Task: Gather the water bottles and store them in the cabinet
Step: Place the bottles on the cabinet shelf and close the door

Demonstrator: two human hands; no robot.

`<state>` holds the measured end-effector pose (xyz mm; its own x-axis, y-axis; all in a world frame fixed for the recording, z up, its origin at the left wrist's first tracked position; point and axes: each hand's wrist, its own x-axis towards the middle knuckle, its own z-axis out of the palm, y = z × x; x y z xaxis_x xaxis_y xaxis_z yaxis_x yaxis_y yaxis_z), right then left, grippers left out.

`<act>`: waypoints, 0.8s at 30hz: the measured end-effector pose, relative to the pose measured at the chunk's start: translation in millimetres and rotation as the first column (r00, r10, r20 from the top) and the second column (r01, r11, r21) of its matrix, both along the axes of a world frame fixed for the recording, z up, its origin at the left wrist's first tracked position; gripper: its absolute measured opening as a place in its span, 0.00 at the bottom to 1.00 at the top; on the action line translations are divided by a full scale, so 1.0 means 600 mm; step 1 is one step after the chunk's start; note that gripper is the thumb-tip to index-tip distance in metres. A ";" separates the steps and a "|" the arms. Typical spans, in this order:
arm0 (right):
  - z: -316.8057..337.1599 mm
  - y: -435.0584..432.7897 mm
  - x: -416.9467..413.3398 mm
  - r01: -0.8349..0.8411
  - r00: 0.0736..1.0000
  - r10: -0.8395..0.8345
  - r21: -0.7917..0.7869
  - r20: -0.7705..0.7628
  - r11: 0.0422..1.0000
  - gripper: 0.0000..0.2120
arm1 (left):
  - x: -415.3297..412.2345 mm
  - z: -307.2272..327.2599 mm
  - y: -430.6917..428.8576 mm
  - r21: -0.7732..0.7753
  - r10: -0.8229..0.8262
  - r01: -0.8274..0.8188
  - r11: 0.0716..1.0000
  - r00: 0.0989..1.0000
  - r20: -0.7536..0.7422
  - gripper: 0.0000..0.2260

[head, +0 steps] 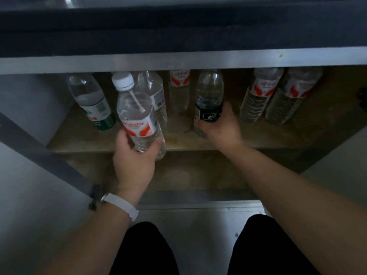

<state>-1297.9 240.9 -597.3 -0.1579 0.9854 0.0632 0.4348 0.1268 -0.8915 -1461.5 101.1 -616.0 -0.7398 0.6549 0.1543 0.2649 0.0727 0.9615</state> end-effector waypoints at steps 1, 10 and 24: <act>0.003 0.005 0.009 0.012 1.000 -0.011 0.006 -0.009 1.000 0.34 | 0.013 0.002 0.003 -0.001 -0.024 0.024 1.000 1.000 0.002 0.24; 0.002 0.056 0.065 0.095 0.991 -0.090 0.046 -0.100 0.994 0.32 | 0.095 0.018 0.112 -0.009 -0.200 0.199 0.980 0.978 -0.054 0.22; -0.032 0.129 0.040 0.151 0.987 -0.140 0.162 -0.073 0.975 0.30 | 0.122 -0.001 0.273 -0.025 -0.131 0.130 0.991 0.990 -0.049 0.28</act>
<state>-1273.7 318.3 -616.5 -0.0044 0.9723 0.2338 0.4057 0.2154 -0.8883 -1388.0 265.0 -616.9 -0.6395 0.7490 0.1736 0.3212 0.0551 0.9454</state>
